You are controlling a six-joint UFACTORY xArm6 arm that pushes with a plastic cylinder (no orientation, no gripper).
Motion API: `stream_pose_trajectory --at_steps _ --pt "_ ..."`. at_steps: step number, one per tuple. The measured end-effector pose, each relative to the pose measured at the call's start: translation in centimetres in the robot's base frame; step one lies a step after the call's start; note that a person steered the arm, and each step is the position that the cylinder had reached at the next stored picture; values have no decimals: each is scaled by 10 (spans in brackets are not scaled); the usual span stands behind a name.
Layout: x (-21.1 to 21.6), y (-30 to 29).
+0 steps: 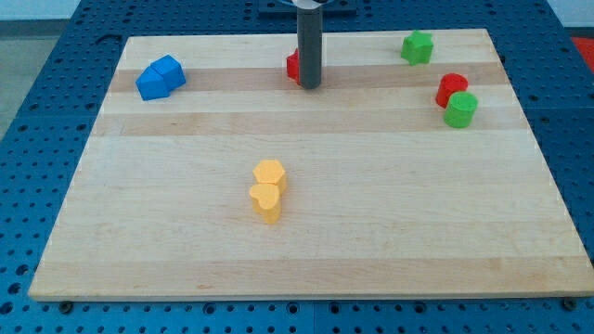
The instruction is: Separate red circle and green circle
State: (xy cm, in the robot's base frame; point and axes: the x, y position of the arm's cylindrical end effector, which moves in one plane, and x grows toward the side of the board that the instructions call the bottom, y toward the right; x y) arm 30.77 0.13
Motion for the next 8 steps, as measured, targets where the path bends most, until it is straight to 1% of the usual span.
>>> stream_pose_trajectory --at_steps 1,2,3,4,5,6,7,8 --pt "17 0" --pt "76 46" --pt "121 93" --pt "139 112" --pt "192 153" --pt "193 208" --pt "182 252" --pt "137 247"
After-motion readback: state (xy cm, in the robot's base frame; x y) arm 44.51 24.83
